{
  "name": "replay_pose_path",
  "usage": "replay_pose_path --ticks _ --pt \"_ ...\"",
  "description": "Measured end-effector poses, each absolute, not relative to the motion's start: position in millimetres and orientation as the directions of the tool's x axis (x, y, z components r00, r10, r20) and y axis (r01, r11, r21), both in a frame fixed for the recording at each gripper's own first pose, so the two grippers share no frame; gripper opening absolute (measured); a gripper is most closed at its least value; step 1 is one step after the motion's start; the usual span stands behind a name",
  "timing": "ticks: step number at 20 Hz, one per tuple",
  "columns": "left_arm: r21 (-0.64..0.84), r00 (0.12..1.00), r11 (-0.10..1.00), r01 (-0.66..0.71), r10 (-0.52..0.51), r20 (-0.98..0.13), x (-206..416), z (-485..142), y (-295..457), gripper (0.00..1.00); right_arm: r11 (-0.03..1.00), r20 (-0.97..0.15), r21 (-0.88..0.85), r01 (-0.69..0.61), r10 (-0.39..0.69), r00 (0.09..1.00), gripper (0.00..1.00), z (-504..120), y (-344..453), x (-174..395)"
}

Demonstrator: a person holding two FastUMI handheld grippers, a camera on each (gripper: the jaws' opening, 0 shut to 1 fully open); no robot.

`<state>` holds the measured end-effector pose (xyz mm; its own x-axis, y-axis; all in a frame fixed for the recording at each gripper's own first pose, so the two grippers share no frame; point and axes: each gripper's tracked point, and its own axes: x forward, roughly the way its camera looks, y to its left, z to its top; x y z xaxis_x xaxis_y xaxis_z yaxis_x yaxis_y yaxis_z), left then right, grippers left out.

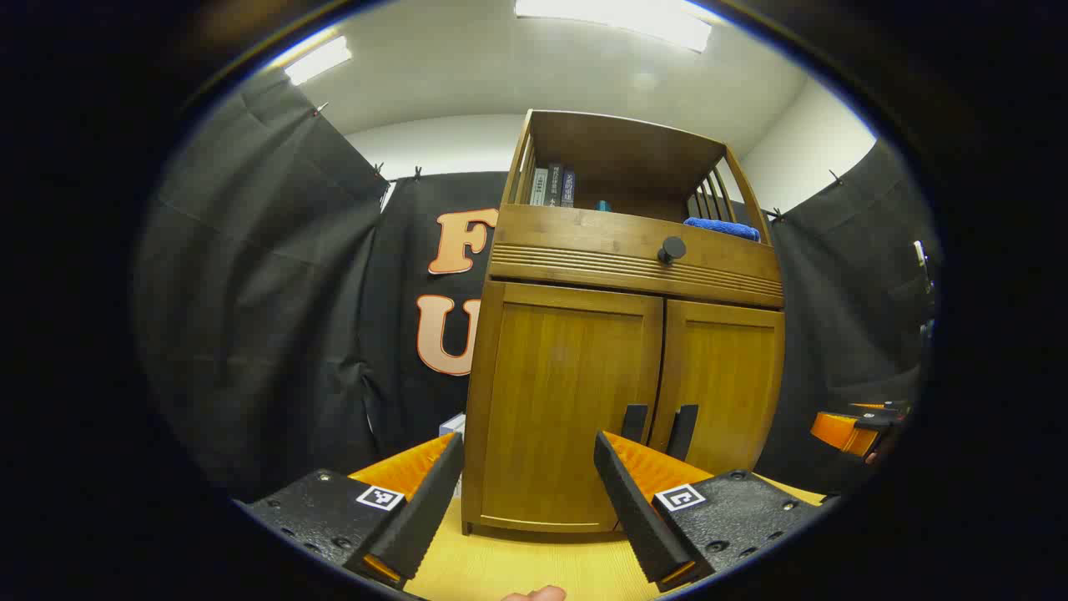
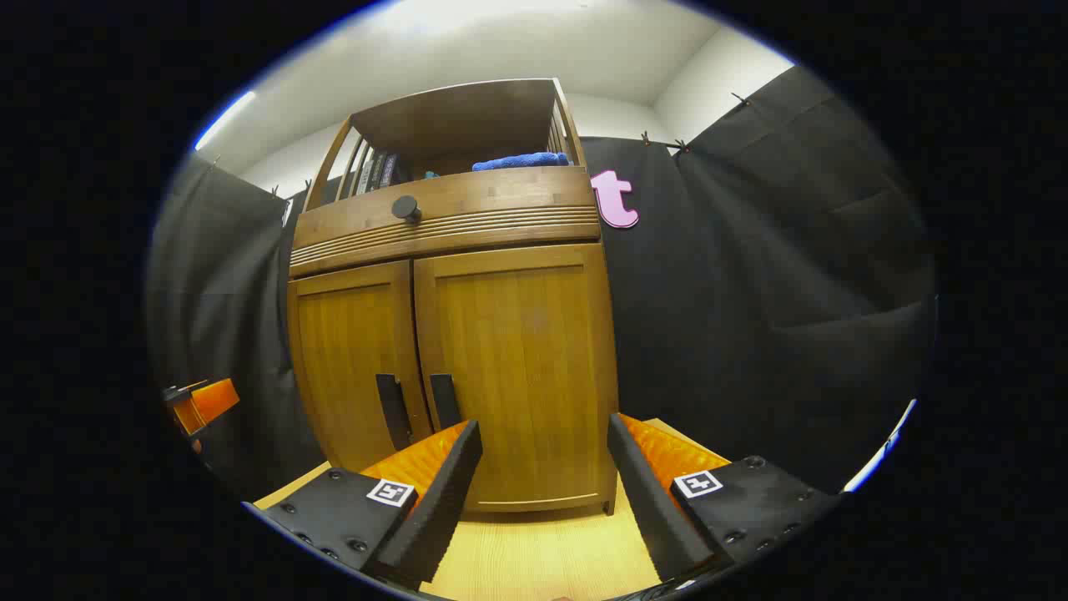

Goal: Open the right door of the double-door shoe cabinet with the right hand, and open the left door with the left hand.

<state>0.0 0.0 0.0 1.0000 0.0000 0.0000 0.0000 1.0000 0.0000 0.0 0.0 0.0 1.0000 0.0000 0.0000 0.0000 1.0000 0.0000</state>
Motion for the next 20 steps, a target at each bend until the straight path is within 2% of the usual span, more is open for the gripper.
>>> replay_pose_path --ticks 1,2,8,9,11,12,14,15,17,18,19,20 --pt "0.001 1.000 1.000 0.000 0.000 0.001 0.2 0.1 -0.3 0.98 1.000 -0.001 0.000 -0.002 0.002 1.000 0.89 0.0 0.7 0.2" --pt "0.001 1.000 1.000 0.000 0.000 0.002 0.4 0.4 -0.3 0.94 1.000 0.000 0.000 -0.001 0.001 1.000 0.89 0.1 1.4 0.8" --pt "0.000 1.000 1.000 0.006 -0.006 0.008 -0.7 0.6 -0.7 0.94 1.000 0.006 0.000 -0.001 0.001 1.000 0.89 2.5 1.4 0.3" --pt "0.000 1.000 1.000 0.007 -0.007 0.008 0.4 0.2 -1.3 0.98 1.000 0.006 0.000 -0.001 0.001 1.000 0.89 2.2 1.6 0.5" --pt "-0.001 1.000 1.000 0.006 -0.006 0.008 0.1 0.2 -1.0 0.98 1.000 0.004 0.002 0.001 -0.001 1.000 0.89 2.5 1.1 0.9" --pt "-0.001 1.000 1.000 0.005 -0.005 0.007 0.0 0.7 -0.3 0.94 1.000 0.005 0.004 0.001 -0.001 1.000 0.89 3.5 0.9 0.1" --pt "-0.001 1.000 1.000 0.004 -0.004 0.005 0.4 -0.2 -0.6 0.98 1.000 0.015 0.009 0.003 -0.003 1.000 0.89 5.9 0.6 -1.4" --pt "-0.005 1.000 1.000 0.006 -0.006 0.005 0.2 0.0 -0.8 0.94 1.000 0.017 0.008 0.005 -0.005 1.000 0.89 6.2 0.5 -1.2" --pt "-0.016 1.000 1.000 0.011 -0.011 0.006 -0.2 -0.2 -0.1 0.94 1.000 0.016 0.009 0.007 -0.007 1.000 0.89 6.0 -1.1 -1.4" --pt "-0.014 1.000 1.000 0.010 -0.010 0.005 -0.5 0.0 0.8 0.94 1.000 0.015 0.012 0.006 -0.006 1.000 0.98 5.6 -1.0 -1.3" --pt "-0.009 1.000 1.000 0.007 -0.007 0.005 -0.1 -0.1 0.8 0.94 1.000 0.014 0.013 0.006 -0.007 1.000 1.00 5.6 -1.7 -1.4" --pt "-0.006 1.000 1.000 0.006 -0.006 0.006 -0.5 0.3 0.3 0.98 1.000 0.014 0.014 0.008 -0.008 1.000 0.98 5.5 -2.3 -1.0"
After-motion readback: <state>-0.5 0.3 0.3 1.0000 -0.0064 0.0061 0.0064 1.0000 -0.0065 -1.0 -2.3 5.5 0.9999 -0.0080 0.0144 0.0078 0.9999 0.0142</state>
